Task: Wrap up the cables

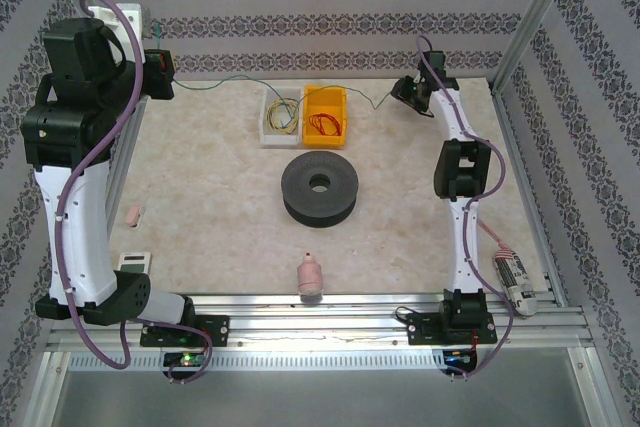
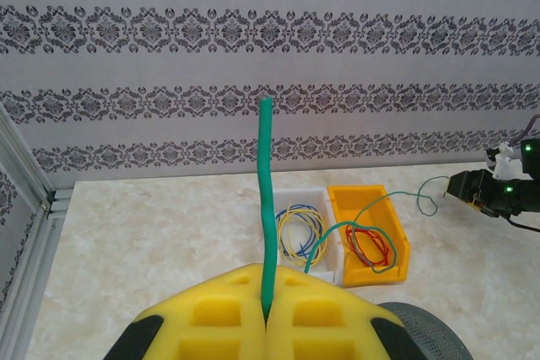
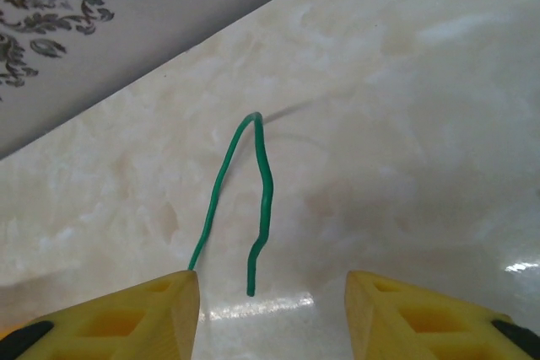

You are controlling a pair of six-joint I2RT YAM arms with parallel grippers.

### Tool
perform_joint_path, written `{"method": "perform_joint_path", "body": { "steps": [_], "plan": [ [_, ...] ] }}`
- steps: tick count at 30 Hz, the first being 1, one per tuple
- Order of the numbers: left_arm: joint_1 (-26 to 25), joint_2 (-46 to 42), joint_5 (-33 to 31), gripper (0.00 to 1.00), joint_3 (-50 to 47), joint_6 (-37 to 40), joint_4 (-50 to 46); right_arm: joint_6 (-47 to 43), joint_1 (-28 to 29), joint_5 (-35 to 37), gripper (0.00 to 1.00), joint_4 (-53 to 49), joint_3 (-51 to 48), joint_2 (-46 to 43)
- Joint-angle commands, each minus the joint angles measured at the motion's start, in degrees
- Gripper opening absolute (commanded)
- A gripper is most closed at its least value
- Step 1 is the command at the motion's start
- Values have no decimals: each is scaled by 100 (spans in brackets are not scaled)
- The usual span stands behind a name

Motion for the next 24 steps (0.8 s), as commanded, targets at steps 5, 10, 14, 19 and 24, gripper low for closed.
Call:
{"method": "perform_joint_path", "body": {
  "steps": [5,10,14,19,24],
  "plan": [
    [-66,-109,21,0,101,25,-153,413,47,-79,35,169,573,451],
    [-66,-120,35,0,105,25,-129,356,34,-19,17,159,559,398],
    [-64,-112,38,0,95,25,-105,178,-87,-50,0,154,335,172],
    [-60,-127,-31,0,-39,59,27,-293,-332,-287,0,152,-290,-394],
    [89,54,-347,0,-195,290,275,-1461,-669,-1040,0,-52,-1143,-1160]
  ]
}}
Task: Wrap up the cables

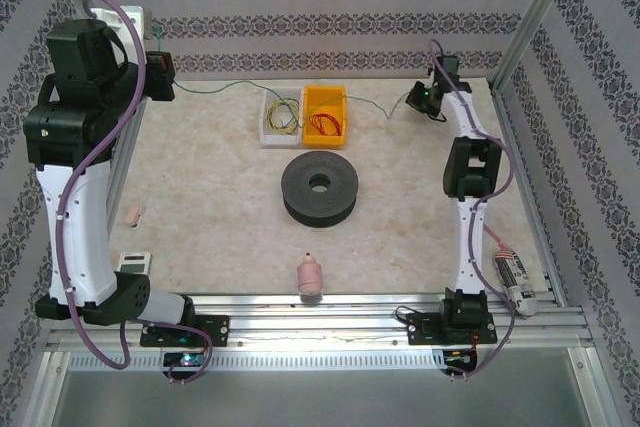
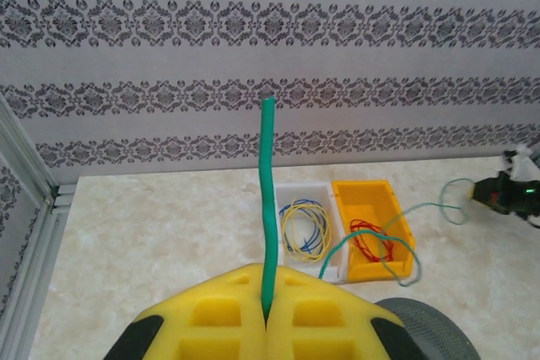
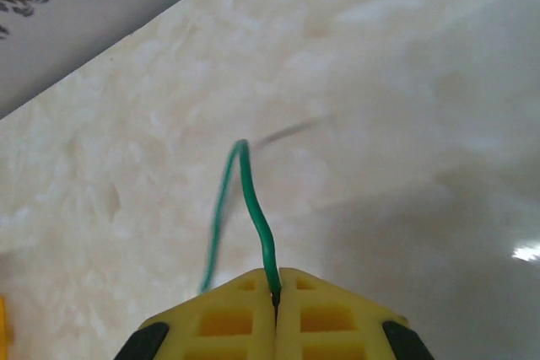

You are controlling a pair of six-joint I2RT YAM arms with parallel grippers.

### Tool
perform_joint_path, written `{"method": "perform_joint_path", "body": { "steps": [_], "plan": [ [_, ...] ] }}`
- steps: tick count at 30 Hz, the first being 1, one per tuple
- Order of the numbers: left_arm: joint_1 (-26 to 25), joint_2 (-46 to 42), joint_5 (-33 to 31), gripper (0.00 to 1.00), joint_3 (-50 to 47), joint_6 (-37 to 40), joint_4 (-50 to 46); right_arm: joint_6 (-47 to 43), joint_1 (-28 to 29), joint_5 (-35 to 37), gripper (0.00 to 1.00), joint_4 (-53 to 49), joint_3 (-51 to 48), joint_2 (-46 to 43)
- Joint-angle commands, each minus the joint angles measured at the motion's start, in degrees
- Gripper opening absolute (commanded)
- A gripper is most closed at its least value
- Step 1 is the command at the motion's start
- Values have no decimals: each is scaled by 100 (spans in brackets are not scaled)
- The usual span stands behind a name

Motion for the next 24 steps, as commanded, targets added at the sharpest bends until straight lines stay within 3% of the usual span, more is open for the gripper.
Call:
{"method": "perform_joint_path", "body": {
  "steps": [1,5,12,14,17,24],
  "plan": [
    [190,170,-314,0,15,270,303,-1220,-278,-724,0,-353,-332,-812],
    [865,891,-493,0,699,415,333,-2274,-517,-1301,0,-690,-998,-1321],
    [2074,2822,-267,0,3255,225,-95,-3036,-1105,-3102,0,-166,-2680,-2199],
    [2303,3021,-225,0,3349,91,-11,-3580,-1166,-3191,0,-522,-2792,-2334],
    [2559,3106,-240,0,3231,1,109,-4345,-1255,-2510,0,-1200,-2821,-2460],
    [3032,3073,-133,0,3230,-123,314,-5034,-1401,465,0,-1640,-2722,-2427]
  ]
}}
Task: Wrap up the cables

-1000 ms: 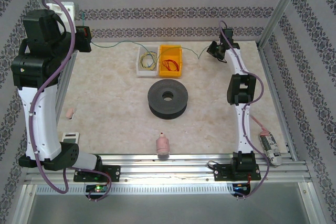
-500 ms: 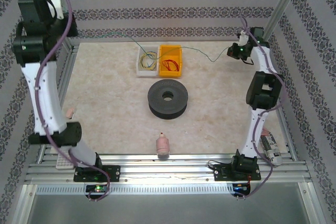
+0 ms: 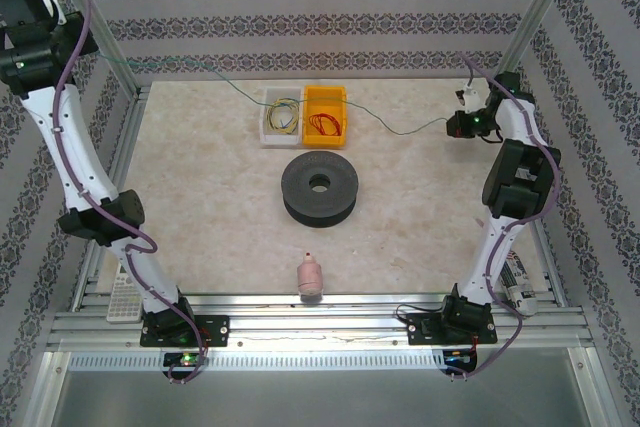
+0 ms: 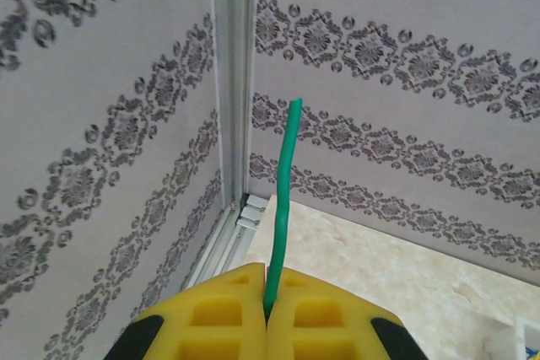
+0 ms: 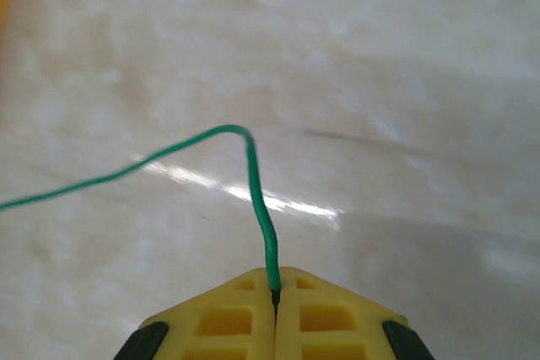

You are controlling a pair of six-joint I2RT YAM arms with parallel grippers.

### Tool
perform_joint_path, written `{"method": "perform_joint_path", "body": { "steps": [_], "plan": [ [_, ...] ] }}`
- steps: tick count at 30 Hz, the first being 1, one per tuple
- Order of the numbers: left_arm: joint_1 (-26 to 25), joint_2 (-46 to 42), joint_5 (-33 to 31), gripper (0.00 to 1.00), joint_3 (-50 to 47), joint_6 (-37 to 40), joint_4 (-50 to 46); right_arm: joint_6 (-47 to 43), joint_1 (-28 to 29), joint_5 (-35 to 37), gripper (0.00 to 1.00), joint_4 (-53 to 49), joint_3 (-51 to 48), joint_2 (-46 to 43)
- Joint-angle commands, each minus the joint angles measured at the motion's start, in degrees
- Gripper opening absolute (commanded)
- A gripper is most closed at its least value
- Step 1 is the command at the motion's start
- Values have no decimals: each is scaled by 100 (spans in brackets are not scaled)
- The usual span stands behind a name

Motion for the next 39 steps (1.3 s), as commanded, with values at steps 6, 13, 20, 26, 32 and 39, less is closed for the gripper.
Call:
{"method": "perform_joint_path", "body": {
  "steps": [6,13,20,26,32,39],
  "plan": [
    [582,-289,119,0,156,-245,318,-1088,-19,3965,0,781,-516,-366],
    [732,-354,184,0,150,-256,303,-1955,191,5302,0,3917,-2135,-915],
    [1010,-421,355,0,156,-329,282,-2294,148,5775,0,5392,-2617,-770],
    [1227,-490,469,0,156,-366,243,-2531,186,5710,0,6481,-2943,-709],
    [1257,-513,654,0,147,-413,125,-2692,480,5048,0,7306,-3412,-930],
    [358,-625,776,0,-303,-73,-154,-1660,829,3382,0,5565,-2932,-1162]
  ]
}}
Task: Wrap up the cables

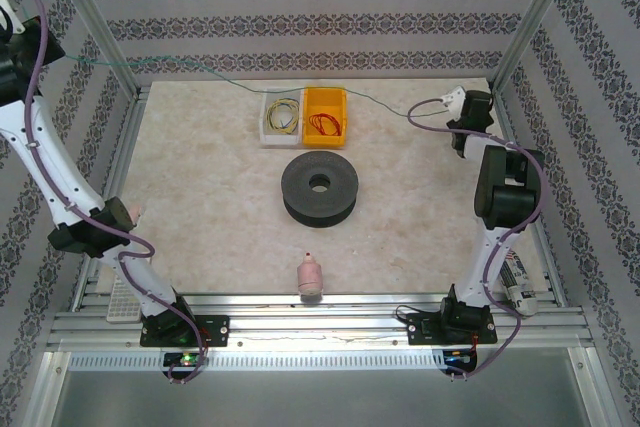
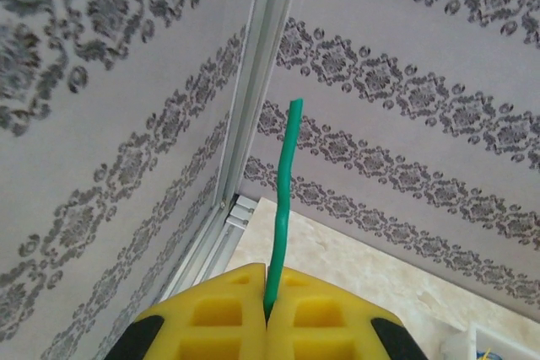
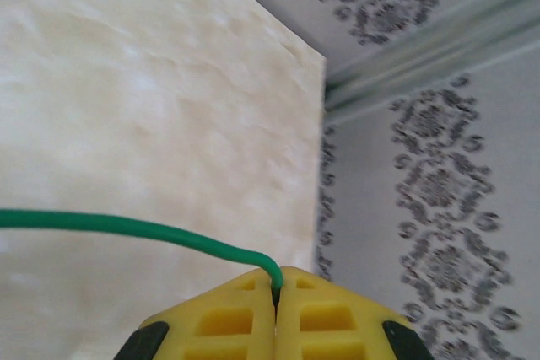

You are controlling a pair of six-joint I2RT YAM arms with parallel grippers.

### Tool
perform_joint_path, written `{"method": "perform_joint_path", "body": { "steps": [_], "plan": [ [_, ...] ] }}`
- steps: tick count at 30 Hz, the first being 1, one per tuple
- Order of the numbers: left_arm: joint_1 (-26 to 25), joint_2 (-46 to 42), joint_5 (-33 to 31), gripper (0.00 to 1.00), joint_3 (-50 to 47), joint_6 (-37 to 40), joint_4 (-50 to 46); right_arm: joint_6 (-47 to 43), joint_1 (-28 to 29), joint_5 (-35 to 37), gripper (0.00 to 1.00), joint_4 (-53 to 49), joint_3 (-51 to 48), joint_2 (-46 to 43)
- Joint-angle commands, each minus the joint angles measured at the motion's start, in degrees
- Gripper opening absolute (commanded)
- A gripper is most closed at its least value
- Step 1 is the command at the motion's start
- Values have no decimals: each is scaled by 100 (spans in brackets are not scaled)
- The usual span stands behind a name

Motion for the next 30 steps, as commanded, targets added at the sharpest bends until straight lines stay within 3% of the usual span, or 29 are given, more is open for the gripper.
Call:
{"method": "perform_joint_path", "body": {
  "steps": [1,7,12,20,26,30],
  "plan": [
    [-674,-248,-390,0,-223,381,-53,707,99,-823,0,-872,370,-243],
    [-1882,-632,-862,0,-1002,560,39,1264,509,-1446,0,-1874,1055,67],
    [-2387,-1143,-1215,0,-1820,520,391,1522,801,-1333,0,-2521,1742,562],
    [-2487,-1987,-1909,0,-3042,599,665,1899,897,-671,0,-3088,2559,1158],
    [-2403,-2280,-2195,0,-3251,657,627,1999,724,-540,0,-3289,2643,1243],
    [-2403,-2324,-2139,0,-3273,580,575,2061,619,-794,23,-3305,2449,1068]
  ]
}}
